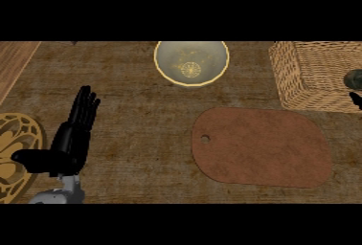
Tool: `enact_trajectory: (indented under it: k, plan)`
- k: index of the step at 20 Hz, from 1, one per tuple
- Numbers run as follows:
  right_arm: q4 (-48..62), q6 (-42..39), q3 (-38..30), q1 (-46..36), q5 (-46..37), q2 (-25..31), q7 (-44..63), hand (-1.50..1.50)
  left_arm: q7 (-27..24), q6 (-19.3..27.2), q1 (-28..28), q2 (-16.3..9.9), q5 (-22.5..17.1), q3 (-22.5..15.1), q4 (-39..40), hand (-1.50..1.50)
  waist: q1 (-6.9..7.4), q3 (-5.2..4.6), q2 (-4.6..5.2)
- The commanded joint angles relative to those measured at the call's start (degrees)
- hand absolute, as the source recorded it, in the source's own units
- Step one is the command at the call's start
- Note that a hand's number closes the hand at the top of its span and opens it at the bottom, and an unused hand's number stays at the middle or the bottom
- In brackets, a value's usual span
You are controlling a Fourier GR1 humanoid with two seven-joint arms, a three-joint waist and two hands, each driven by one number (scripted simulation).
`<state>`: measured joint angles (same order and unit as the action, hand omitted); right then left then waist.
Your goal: Pick the squash from the cutting board and place it in the basket
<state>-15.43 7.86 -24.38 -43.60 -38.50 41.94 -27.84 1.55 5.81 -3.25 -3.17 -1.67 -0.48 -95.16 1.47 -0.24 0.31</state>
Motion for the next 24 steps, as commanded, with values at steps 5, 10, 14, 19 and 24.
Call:
enact_trajectory:
  k: [5,10,14,19,24]
  plan:
    - [1.5,1.2,-6.0,-0.2,6.4,0.2,-8.8,-1.5,0.7,0.0,1.5,0.5,0.9,-1.4,-1.6,0.0,0.37,0.45,0.36]
    - [0.6,1.9,-7.5,-3.8,7.9,4.7,-7.2,-1.5,-0.4,-0.5,3.7,0.5,0.4,-1.3,-3.0,0.0,0.6,0.41,0.34]
    - [-0.1,2.7,-8.1,-2.0,9.2,5.9,-6.4,-1.5,-3.5,0.0,1.6,1.7,0.8,-0.6,3.5,0.0,-0.58,0.31,0.15]
    - [0.5,2.5,-11.5,-1.4,12.7,10.0,-4.5,-1.5,-0.5,0.8,4.4,0.9,2.2,-1.7,-3.5,0.0,-0.51,0.34,-0.01]
    - [3.0,-5.4,-17.0,0.0,18.5,15.8,-4.8,-1.5,-0.3,-0.5,1.8,0.3,-0.1,0.0,-1.8,0.0,-0.49,0.4,0.13]
